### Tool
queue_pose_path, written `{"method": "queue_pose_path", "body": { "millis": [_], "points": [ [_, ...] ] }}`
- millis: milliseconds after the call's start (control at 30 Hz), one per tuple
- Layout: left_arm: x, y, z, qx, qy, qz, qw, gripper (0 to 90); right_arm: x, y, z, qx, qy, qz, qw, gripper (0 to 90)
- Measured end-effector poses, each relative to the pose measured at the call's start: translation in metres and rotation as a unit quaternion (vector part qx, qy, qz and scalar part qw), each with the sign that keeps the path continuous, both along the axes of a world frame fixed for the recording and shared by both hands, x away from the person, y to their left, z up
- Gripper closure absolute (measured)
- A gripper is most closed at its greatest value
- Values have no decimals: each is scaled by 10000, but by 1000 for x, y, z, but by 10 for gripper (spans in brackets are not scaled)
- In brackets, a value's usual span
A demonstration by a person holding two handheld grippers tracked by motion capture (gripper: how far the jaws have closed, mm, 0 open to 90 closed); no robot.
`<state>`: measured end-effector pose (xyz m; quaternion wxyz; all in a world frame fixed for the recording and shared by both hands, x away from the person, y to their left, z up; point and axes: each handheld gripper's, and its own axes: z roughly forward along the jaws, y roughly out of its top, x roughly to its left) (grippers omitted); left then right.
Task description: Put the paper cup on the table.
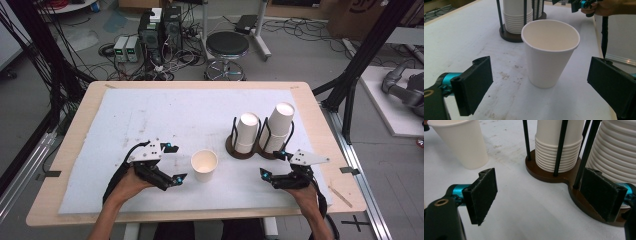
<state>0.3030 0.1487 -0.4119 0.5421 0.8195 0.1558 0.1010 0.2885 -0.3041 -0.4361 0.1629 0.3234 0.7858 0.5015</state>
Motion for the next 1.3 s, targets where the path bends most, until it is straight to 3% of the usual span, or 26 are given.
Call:
{"method": "queue_pose_path", "body": {
  "millis": [333,633,1067,1300],
  "points": [
    [-6,14,-7,-142,-81,219,9996,61,1,-5,-5,57,39,-53,10000,151],
    [-8,35,-23,-231,-38,568,9981,61,2,-6,-9,68,116,-101,9999,151],
    [-9,50,-27,-339,-23,819,9961,61,3,-9,-13,97,109,-118,9998,155],
    [-9,53,-32,-286,60,855,9959,61,4,-9,-14,90,121,-102,9998,155]
  ]
}}
